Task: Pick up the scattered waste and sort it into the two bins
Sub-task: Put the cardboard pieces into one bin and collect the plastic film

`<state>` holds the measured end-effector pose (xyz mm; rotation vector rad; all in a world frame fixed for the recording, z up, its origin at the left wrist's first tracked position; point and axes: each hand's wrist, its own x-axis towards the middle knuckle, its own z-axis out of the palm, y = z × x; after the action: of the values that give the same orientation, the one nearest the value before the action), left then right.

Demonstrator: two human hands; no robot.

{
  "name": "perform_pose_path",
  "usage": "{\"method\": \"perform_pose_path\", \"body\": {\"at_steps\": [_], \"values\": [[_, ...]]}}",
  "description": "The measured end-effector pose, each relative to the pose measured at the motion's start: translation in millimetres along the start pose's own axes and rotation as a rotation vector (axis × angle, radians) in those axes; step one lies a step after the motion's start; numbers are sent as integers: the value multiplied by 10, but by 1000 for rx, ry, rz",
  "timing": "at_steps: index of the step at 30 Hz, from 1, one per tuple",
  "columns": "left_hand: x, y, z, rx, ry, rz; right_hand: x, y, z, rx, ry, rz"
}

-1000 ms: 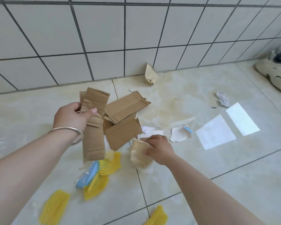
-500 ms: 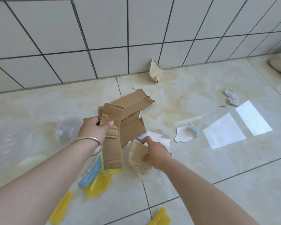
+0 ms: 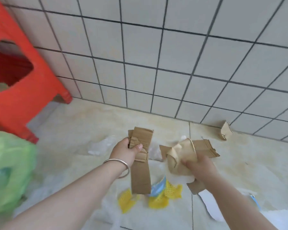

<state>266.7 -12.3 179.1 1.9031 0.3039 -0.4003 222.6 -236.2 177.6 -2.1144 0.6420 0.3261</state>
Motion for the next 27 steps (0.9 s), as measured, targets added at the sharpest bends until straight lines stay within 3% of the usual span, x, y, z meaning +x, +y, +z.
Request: {"method": "perform_pose_path", "body": {"at_steps": [12,19,22,27], "values": [[-625,-368,-3062,-91,589,12,-983,-2412,2153,155,-240,-256],[-749,-753,-4129,2,910,66,-1494,-3179,3394,262,-315,-339],[-757,-981,-4336,13,927,84,-1636,-3278,3788,327,-385,-362],[-698,-1397,-4474,-44,819,95,-1648,-3187,4308,298,-393,-385]]}}
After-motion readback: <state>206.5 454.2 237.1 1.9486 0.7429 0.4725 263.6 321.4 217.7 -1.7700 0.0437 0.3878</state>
